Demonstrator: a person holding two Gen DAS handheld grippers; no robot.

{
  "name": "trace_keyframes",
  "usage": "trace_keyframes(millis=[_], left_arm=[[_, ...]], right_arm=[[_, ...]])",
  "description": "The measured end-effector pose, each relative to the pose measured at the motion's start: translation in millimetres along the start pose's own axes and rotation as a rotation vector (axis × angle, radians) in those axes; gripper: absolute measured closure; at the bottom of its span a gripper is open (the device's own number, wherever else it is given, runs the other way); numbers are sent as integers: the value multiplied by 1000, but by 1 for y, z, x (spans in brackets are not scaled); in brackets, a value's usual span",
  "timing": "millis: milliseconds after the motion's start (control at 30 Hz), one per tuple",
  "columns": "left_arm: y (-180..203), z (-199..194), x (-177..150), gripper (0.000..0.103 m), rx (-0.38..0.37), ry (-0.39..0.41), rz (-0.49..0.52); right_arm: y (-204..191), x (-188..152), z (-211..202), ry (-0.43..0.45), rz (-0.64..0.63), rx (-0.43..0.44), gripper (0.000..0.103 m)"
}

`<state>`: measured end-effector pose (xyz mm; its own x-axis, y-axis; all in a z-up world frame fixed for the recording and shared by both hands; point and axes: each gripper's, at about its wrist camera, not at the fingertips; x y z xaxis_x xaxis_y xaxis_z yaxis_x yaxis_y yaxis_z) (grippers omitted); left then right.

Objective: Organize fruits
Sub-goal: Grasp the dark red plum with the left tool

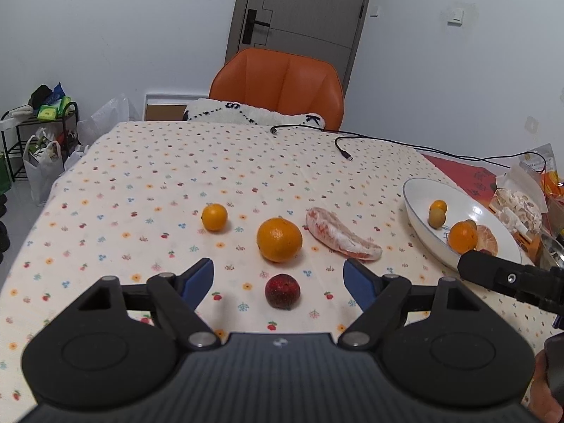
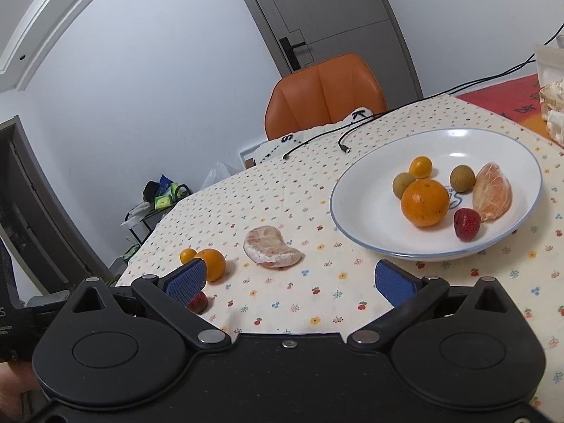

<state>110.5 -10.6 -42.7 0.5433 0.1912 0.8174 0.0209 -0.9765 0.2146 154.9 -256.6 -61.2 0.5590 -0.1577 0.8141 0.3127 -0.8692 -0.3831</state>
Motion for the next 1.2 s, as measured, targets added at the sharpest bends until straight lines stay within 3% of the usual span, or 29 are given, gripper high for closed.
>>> trace_keyframes(millis=[300,400,467,667,1200], left_arm=[[-2,12,-5,35,-14,-15,-8],[-2,20,-7,44,-21,-36,-7],[-3,27,-9,57,-19,-52,-13],[-9,29,-8,80,-23,-34,-29],[-49,17,6,80,-8,6,-111]], right_arm=[[-2,-2,13,-22,-6,11,0],[-3,-2,18,-32,-7,15,0],[-3,-3,21,-40,-9,16,0],[-7,-1,34,-60,-12,21,0],[-45,14,67,-65,-100,46,0]])
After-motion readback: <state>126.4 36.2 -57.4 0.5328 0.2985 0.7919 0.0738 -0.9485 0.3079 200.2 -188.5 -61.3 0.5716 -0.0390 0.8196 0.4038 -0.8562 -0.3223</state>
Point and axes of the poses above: each gripper's, at about its wrist camera, not at the fingertips, and z roughly the way its jaws point, y to its right, x to its top, and after that the axes turned 4 degrees about -x, right-handed
